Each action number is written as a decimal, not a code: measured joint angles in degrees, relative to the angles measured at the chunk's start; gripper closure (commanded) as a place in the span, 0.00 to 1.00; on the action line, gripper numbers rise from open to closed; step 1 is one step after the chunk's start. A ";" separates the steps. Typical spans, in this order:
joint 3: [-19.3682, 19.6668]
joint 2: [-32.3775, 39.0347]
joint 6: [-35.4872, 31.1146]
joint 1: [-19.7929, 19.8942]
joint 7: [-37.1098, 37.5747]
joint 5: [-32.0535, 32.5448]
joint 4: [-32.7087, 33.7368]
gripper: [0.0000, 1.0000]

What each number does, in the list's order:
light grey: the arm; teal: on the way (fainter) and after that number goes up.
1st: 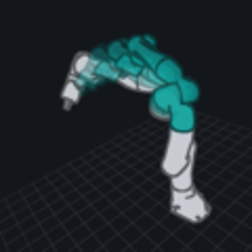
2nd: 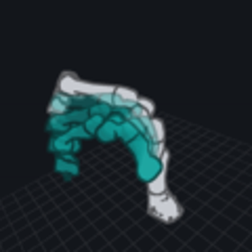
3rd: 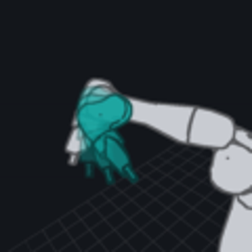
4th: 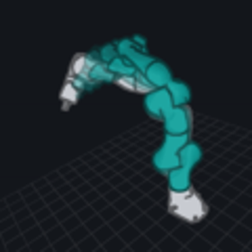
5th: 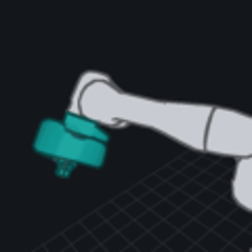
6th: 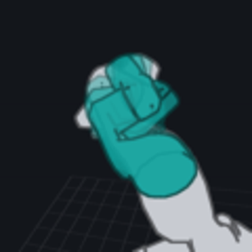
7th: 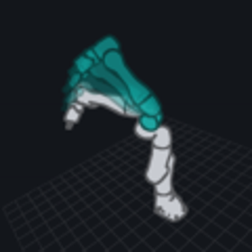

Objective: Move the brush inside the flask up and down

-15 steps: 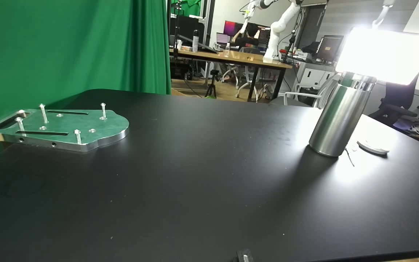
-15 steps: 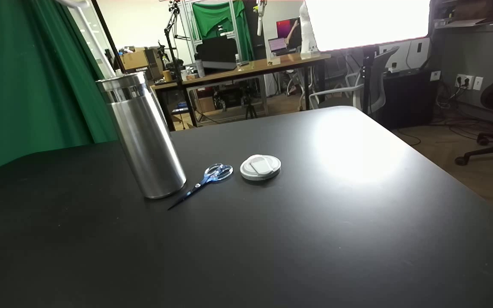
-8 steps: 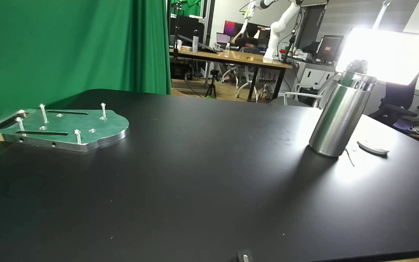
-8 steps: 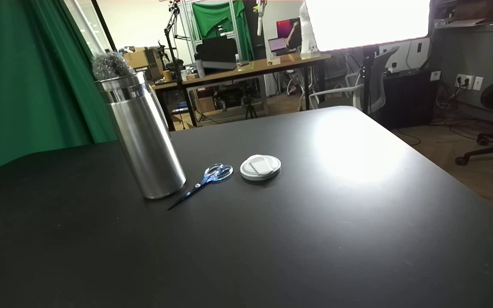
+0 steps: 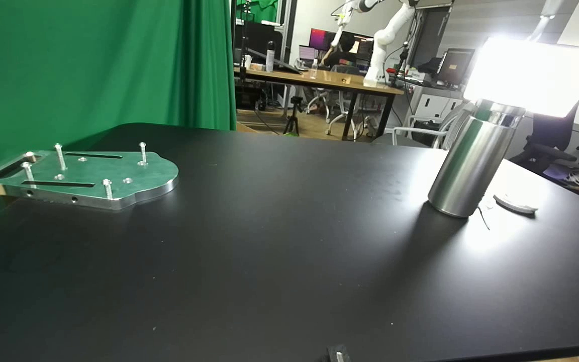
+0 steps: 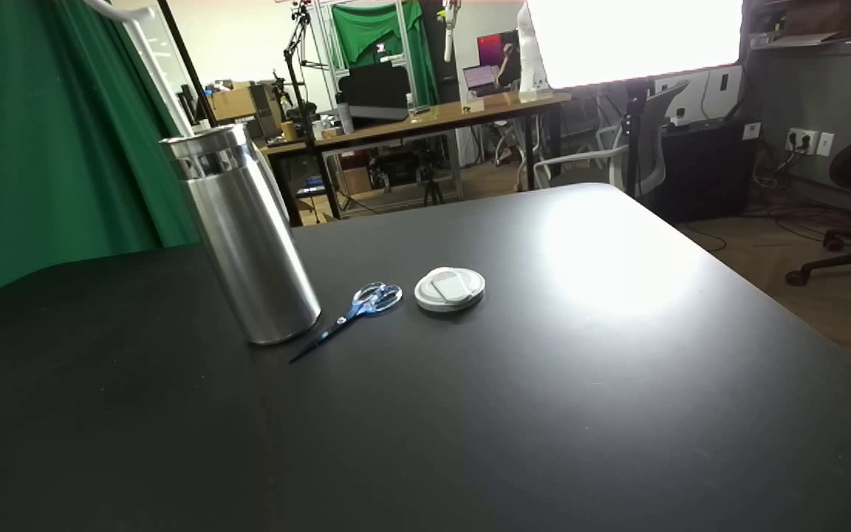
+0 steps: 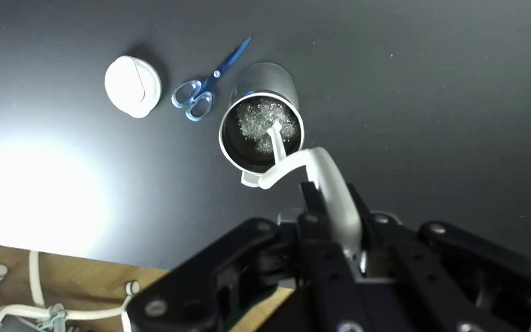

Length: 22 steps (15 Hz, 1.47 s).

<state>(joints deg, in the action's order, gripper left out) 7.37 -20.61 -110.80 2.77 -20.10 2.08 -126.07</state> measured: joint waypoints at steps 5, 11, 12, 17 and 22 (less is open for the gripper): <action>2.38 3.65 -1.50 1.50 0.00 -2.43 -1.23 0.96; 3.68 8.32 -3.68 3.33 0.00 -4.67 -1.78 0.96; 3.69 9.04 -3.97 3.55 0.03 -4.81 -1.79 0.96; 3.69 10.63 -4.28 4.00 0.05 -5.56 -1.74 0.96; 3.42 8.31 -3.94 3.97 0.08 -5.56 -1.37 0.96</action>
<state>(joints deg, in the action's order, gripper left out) 10.79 -12.30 -114.74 6.74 -20.02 -3.49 -127.43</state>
